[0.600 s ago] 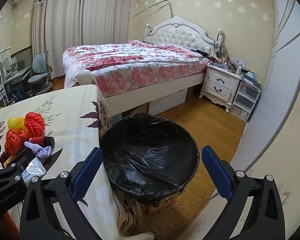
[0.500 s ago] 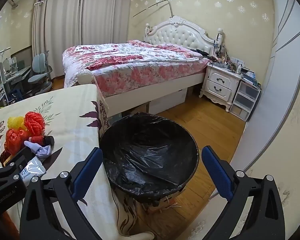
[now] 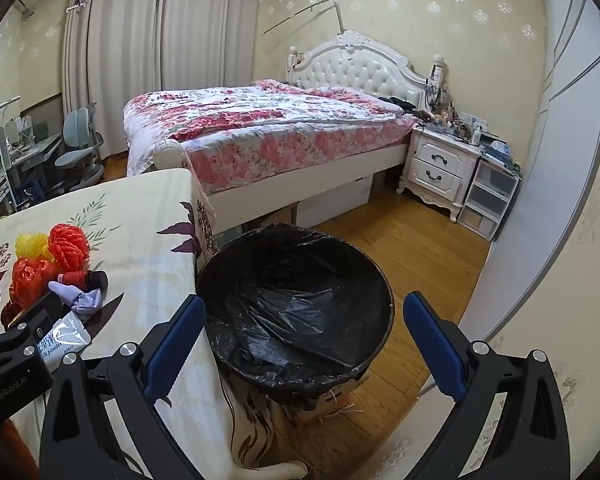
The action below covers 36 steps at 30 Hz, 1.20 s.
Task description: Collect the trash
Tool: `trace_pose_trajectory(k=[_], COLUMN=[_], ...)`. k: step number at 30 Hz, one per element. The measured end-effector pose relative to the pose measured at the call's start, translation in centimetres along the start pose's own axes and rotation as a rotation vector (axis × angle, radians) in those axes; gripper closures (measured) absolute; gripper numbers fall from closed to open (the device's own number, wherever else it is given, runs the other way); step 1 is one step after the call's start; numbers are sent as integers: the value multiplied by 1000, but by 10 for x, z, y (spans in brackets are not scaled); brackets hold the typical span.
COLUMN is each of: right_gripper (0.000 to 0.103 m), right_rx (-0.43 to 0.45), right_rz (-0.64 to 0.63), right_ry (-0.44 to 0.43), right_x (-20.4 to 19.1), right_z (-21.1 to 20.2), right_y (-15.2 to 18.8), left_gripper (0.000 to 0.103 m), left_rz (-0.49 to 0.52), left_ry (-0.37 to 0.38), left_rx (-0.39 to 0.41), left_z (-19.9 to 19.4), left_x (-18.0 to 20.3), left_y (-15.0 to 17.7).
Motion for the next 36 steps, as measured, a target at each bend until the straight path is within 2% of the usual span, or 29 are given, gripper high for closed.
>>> trace_pose_trajectory(k=[36], right_gripper=[6], right_rx=[-6], right_rz=[3], right_ry=[-2], right_x=[2], right_z=[1], right_y=[6], left_gripper=[4], left_rz=[6], left_ry=[-3], left_rx=[-7], left_z=[2], left_x=[3], left_y=[4])
Point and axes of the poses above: each gripper's, at about its wrist camera, not at the fingertips, and z roughly the way its jaws point, x to its right, y to its underside, the point moved 7 cm from there along z, roughly the way its jaws point, and after that the axes turned 10 degrees about -z, right-handed, at the moved point
